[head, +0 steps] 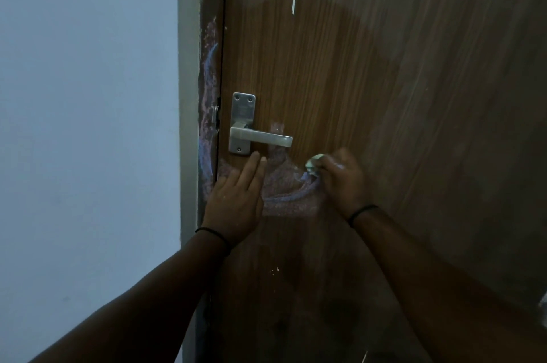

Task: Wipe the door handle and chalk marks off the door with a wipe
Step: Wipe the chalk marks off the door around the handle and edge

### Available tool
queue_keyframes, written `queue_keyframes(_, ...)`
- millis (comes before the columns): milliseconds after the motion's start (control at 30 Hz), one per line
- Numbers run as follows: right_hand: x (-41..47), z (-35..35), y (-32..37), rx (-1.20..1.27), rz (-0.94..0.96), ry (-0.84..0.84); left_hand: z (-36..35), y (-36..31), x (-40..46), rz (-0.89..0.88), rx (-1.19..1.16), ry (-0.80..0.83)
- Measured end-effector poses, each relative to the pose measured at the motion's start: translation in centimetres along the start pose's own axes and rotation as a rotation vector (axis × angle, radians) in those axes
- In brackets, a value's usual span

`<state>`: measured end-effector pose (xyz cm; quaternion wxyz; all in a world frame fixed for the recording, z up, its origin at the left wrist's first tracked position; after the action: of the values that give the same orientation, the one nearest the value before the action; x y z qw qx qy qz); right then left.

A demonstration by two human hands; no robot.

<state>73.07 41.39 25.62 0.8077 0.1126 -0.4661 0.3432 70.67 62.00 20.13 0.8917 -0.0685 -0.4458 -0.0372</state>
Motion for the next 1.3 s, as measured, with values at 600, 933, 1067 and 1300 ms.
queue_keyframes(600,-0.8,-0.2,-3.0,-0.03,-0.193,-0.105,-1.4,-0.9,1.7,0.142,-0.031,0.068)
queue_keyframes(933,-1.2,-0.4,-2.5,-0.043,-0.101,-0.168,-1.9,-0.7,0.3,0.146,-0.021,0.138)
queue_keyframes(1067,-4.9,-2.8,-1.8,-0.115,0.116,0.062,-2.4,-1.2,-0.5,0.162,-0.028,0.178)
queue_keyframes(1300,-3.5,-0.3,-4.6,-0.177,-0.17,-0.151,-2.5,-1.1,-0.8,0.161,-0.015,0.188)
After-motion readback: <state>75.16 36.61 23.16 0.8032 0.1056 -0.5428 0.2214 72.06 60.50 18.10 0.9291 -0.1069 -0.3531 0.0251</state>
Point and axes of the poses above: each hand's wrist, its own x-axis towards the middle knuckle, its own z-axis out of the back of the hand, y = z × x, the point moved 4 cm from there along x, towards the middle knuckle, and after that the axes turned 13 degrees about z, right-handed, at the moved point
